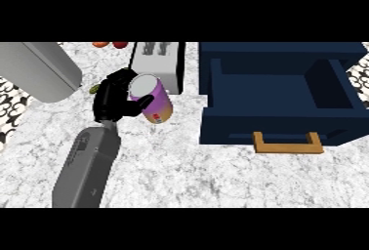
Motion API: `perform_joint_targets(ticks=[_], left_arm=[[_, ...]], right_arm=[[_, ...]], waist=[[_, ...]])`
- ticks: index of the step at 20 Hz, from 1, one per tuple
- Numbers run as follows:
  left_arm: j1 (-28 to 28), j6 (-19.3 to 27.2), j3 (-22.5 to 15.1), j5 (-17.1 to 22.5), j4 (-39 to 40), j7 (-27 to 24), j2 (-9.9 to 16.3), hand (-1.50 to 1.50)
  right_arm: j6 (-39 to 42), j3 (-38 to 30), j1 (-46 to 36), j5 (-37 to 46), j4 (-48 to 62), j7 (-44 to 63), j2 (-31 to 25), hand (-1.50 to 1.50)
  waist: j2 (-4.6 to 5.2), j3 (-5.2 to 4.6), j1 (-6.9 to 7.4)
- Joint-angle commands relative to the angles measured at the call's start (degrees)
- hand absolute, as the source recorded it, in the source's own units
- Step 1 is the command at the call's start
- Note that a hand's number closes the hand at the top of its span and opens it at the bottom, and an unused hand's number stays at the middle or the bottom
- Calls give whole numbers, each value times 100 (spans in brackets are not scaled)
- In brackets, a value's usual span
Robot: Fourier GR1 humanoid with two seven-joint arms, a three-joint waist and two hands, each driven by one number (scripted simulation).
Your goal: Pick up the can, place it into the drawer and close the drawer
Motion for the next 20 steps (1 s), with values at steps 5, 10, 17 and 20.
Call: perform_joint_targets(ticks=[5,10,17,20], left_arm=[[50,1438,-1121,-82,-2065,1531,-34,150],[-839,1845,-1125,-195,-1528,1593,-35,150],[-1534,2490,-1433,-10,-1460,2104,-34,150],[-2022,2815,-1580,93,-990,1960,-35,150]], right_arm=[[2,-58,-214,43,308,-25,-200,-150],[-38,262,-314,390,177,-132,44,-150],[-145,314,-363,327,217,-127,44,-150],[-170,662,149,375,112,-379,40,-150]], waist=[[40,-5,-54],[74,-7,-138],[74,-7,-152],[74,-5,-217]])
